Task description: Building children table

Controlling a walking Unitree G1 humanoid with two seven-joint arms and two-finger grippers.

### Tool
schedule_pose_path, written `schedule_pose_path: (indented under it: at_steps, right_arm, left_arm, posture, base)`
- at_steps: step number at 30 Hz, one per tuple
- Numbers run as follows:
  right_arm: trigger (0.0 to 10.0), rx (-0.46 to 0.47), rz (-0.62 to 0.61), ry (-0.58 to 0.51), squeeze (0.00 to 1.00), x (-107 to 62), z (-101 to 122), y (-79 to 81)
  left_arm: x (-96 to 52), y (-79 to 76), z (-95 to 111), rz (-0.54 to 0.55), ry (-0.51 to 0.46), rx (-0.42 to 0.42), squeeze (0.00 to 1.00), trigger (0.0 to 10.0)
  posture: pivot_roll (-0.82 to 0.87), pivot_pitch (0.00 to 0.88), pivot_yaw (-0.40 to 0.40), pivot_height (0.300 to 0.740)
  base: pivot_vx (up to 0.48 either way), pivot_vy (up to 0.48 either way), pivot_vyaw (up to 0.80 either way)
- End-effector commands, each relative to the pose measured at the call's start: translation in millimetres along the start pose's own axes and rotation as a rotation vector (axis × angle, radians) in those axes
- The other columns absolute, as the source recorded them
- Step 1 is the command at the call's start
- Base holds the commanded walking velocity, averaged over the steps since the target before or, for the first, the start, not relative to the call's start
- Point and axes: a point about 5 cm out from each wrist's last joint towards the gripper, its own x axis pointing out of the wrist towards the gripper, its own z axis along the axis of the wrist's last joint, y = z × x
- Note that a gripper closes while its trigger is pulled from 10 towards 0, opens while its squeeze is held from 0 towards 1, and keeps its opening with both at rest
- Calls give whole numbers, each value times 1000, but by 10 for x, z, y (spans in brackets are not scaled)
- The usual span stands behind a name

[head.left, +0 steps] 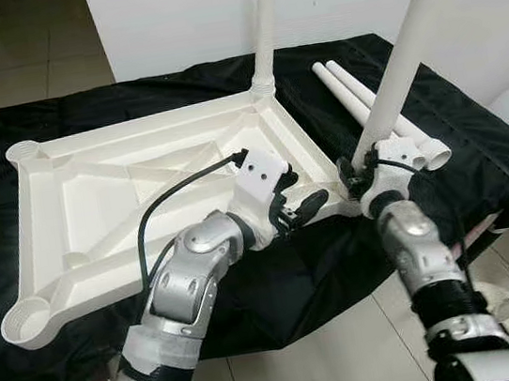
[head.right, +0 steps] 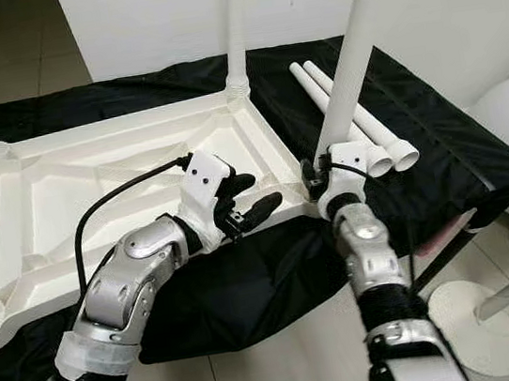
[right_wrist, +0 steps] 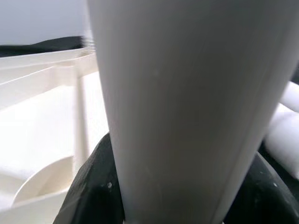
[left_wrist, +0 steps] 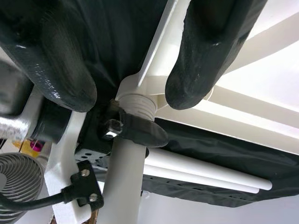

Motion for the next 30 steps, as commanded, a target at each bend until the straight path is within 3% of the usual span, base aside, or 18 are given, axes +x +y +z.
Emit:
schedule_pose_path:
  at_steps: [1,4,9,14,15,16,17,21,26,27,30]
  right_arm:
    - [10000,23,-141,104,0,-77,-230,-82]
    - [10000,71,-295,74,0,-106,-199,66]
    - [10000,72,-298,61,0,-118,-155,134]
    - [10000,64,-286,50,0,-137,-139,78]
    - [10000,72,-277,48,314,-139,-132,80]
    - [10000,72,-277,48,314,-139,-132,80]
    - [10000,77,-270,47,1000,-141,-128,85]
    - [10000,107,-223,-25,1000,-195,-48,62]
    - [10000,87,-199,-35,1000,-225,-45,52]
    - [10000,87,-200,-43,0,-245,-42,37]
    - [10000,77,-187,-60,0,-313,-38,1]
  left_arm:
    - [1,-11,-26,41,15,1,0,10000]
    - [3,-20,-27,39,15,1,0,10000]
    - [2,-25,-31,38,16,3,0,10000]
    - [2,-24,-32,41,16,5,0,10000]
    - [3,-19,-29,42,15,4,0,10000]
    - [3,-19,-29,42,15,4,0,10000]
    - [5,-16,-27,43,14,2,0,10000]
    - [1,-27,-36,42,13,4,0,10000]
    - [1,-29,-38,42,13,3,0,10000]
    - [1,-29,-38,42,14,4,0,10000]
    - [0,-20,-36,44,14,4,0,10000]
  posture:
    - [-1,66,-25,740]
    - [4,61,-26,740]
    - [3,59,-27,740]
    - [4,51,-33,740]
    - [4,51,-33,740]
    - [4,51,-33,740]
    - [4,51,-33,740]
    - [-1,45,-33,740]
    - [-3,47,-34,740]
    - [-5,49,-35,740]
    - [-7,53,-32,740]
  base:
    - [0,0,0]
    - [0,0,0]
    - [0,0,0]
    - [0,0,0]
    - [0,0,0]
    - [0,0,0]
    - [0,0,0]
    - [0,0,0]
    - [0,0,0]
    - [0,0,0]
    - [0,0,0]
